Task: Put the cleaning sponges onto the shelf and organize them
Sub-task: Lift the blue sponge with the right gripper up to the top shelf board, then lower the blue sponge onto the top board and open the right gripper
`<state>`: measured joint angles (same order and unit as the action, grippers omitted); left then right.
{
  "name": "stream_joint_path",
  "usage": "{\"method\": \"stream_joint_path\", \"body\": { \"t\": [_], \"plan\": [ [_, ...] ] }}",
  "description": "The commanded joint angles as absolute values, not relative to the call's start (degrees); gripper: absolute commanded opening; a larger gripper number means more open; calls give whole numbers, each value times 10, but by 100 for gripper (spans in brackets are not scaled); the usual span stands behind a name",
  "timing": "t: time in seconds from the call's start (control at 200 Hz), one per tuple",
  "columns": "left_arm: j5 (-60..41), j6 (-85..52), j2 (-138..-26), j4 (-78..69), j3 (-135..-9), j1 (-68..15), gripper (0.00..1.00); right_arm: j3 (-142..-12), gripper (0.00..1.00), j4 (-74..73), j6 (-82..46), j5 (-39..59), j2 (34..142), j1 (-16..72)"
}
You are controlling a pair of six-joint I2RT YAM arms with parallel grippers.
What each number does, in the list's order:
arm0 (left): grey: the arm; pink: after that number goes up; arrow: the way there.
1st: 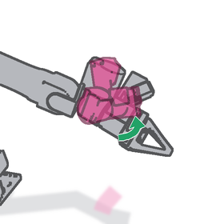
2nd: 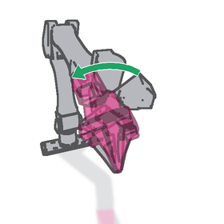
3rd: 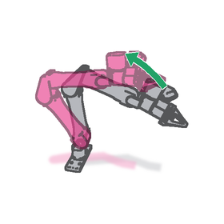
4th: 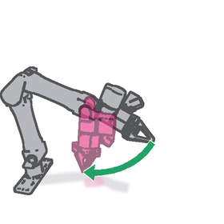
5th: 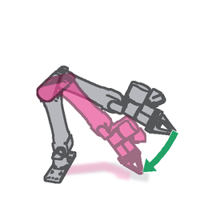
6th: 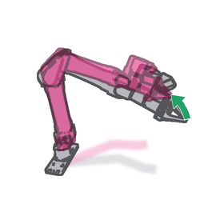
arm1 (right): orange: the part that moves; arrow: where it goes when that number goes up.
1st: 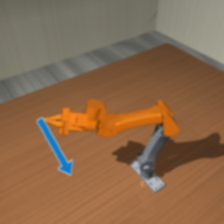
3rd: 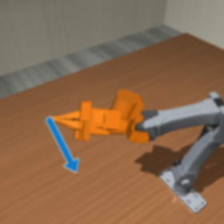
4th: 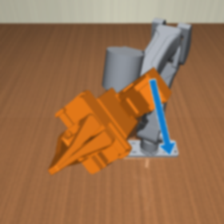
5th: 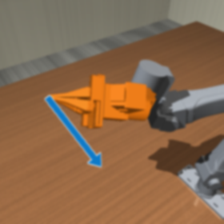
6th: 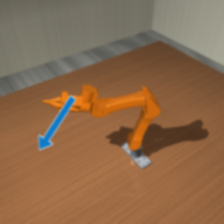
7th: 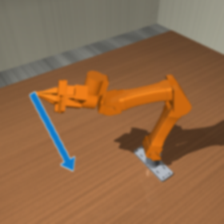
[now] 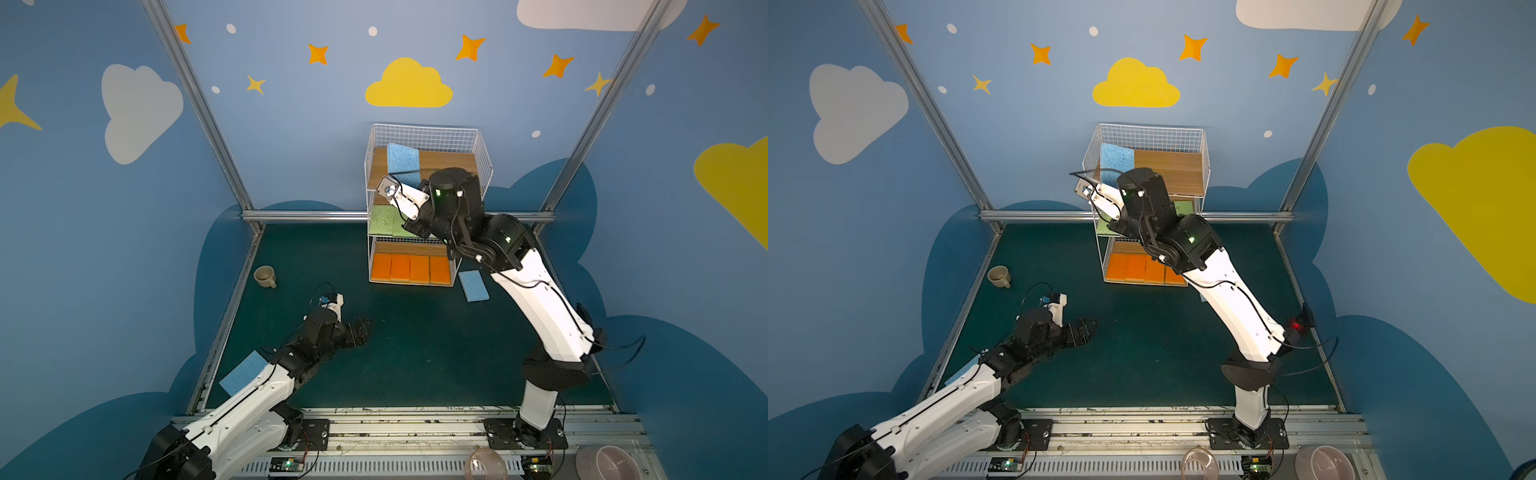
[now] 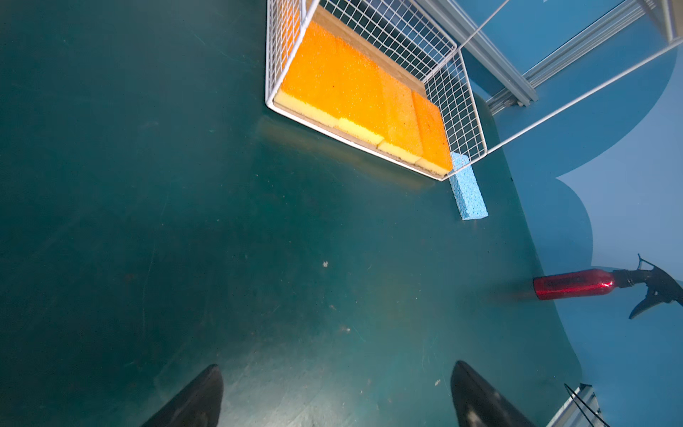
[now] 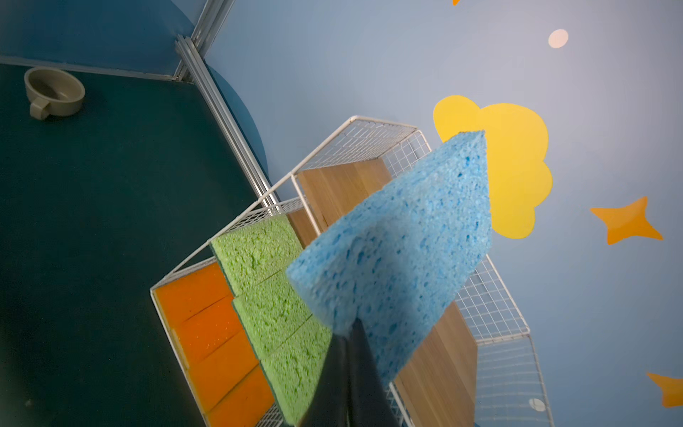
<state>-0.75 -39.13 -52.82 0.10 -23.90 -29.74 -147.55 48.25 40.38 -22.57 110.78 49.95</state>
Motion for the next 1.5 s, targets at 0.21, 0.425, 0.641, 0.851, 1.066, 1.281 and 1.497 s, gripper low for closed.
{"method": "stream_joint_path", "body": {
  "t": [0.21,0.425,0.641,0.851,1.066,1.281,1.497],
  "plan": [
    [-2,-385,-563,-43,-236,-295,95,-1512,0,411,328,-124,1166,447],
    [-6,-388,-580,-52,-235,-296,95,-1511,0,380,281,-110,1193,432],
    [-4,-387,-582,-52,-234,-295,95,-1512,0,364,250,-104,1208,425],
    [-4,-387,-582,-50,-233,-296,95,-1511,0,344,237,-88,1222,425],
    [5,-388,-579,-44,-231,-295,95,-1510,0,334,238,-76,1227,426],
    [4,-387,-587,-47,-232,-295,95,-1509,26,338,241,-87,1229,427],
    [1,-387,-598,-53,-234,-295,95,-1506,42,342,241,-91,1228,428]
  ]
}}
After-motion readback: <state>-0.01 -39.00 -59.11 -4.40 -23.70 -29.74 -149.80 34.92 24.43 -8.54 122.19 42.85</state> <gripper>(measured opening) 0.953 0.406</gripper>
